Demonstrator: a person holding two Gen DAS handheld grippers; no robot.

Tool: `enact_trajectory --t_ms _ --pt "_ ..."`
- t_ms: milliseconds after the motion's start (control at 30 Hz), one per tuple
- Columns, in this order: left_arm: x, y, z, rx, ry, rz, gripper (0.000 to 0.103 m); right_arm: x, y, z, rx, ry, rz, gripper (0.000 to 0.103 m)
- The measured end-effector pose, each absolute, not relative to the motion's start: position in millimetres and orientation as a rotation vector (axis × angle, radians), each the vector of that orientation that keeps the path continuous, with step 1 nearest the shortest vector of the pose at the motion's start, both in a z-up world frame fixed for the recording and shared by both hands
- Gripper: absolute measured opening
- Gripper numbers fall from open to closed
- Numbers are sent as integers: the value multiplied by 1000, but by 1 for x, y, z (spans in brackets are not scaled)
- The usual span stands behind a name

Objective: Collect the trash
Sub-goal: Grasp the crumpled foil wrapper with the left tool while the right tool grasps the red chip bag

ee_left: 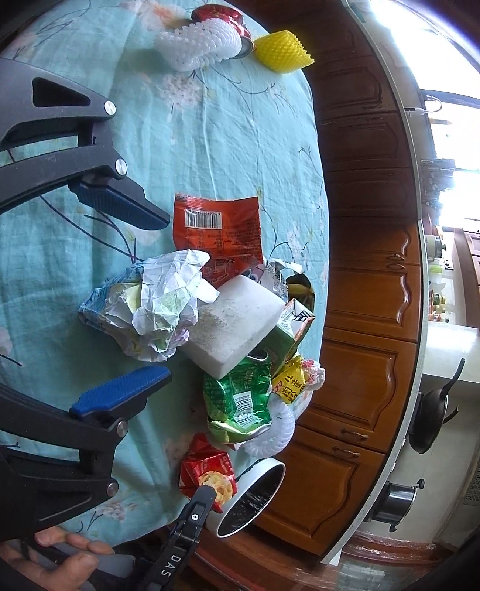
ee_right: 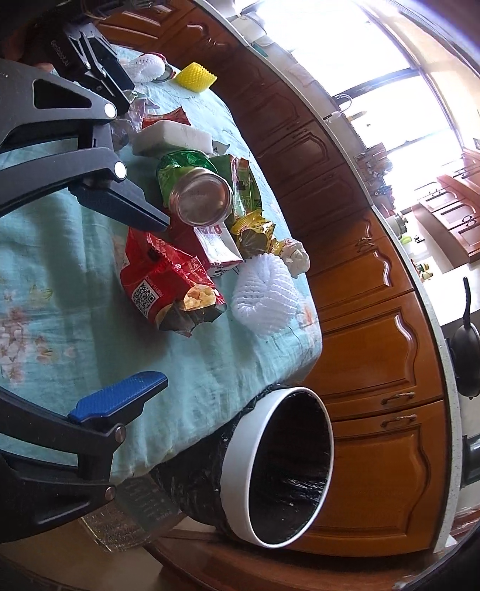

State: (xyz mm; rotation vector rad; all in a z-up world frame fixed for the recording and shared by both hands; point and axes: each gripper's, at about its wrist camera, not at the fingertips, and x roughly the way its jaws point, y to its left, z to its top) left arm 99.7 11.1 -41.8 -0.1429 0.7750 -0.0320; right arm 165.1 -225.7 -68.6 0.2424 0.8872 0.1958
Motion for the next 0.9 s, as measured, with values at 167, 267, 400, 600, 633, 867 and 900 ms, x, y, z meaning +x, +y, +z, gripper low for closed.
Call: enact_trajectory --t_ms 167,267,400,600,633,867,900 --pt "105 13 -48 -160 791 -75 45 174 -229 -78 313 933 239 35" --pt "101 10 -46 -146 777 -90 38 172 -229 -81 315 938 255 26" --pt "90 2 -39 -134 749 -136 33 163 -230 -75 293 916 261 23" --pt "82 -20 -30 -91 722 -212 33 154 -237 -62 270 886 250 23" --pt "82 -23 -29 -91 723 -224 33 153 -240 -59 266 878 247 23" --pt "95 -46 -20 -86 728 -295 33 149 -258 -44 241 842 206 23" --pt "98 -50 -18 -85 727 -305 33 150 -261 -43 238 839 201 23"
